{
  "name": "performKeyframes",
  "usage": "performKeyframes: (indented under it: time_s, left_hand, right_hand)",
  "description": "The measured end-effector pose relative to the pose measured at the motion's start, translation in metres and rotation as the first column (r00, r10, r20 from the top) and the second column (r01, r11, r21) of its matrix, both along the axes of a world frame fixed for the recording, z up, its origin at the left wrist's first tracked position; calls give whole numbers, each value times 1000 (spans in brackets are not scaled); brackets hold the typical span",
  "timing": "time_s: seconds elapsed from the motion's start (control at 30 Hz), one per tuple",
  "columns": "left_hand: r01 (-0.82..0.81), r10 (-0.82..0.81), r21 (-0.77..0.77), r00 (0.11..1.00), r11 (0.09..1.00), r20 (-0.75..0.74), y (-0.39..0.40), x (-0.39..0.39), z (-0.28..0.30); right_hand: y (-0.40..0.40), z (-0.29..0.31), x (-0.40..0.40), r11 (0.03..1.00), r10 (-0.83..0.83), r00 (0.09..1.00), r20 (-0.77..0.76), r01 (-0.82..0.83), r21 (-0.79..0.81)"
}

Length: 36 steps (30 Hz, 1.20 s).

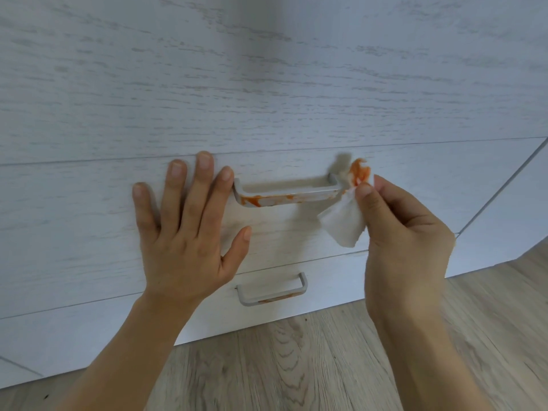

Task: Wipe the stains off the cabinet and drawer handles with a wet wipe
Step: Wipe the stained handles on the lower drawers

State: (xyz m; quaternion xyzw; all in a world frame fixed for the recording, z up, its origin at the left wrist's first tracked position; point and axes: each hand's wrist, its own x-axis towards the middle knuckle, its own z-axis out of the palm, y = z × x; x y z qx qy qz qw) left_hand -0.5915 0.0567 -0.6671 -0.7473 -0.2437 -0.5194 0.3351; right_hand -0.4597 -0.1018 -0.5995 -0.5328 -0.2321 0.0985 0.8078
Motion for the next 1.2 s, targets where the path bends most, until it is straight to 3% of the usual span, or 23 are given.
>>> performKeyframes:
  time_s: [0.13,0.33,0.73,0.93,1.2]
  left_hand:
    - [4,-4,-6,1000,1000,-4,-1,0,0]
    - [9,-9,-11,1000,1000,1,-1,0,1]
    - [24,-23,-32,1000,999,3,-2,-1,1]
    - [30,-31,-54,999,998,-10,-4,-2,2]
    - [29,-30,-56,1000,998,-8,-4,-2,1]
  right_hand:
    - [-4,-4,0,1000,2,999,-38,-2,8]
    - [3,-3,-12,1000,-1,998,70,2,-16]
    - [11,-8,-35,988,-151,983,108,154,-19]
    - [6,-4,-25,986,-159,987,6,159,56]
    - [6,-7,-24,986,-148,981,123,156,-54]
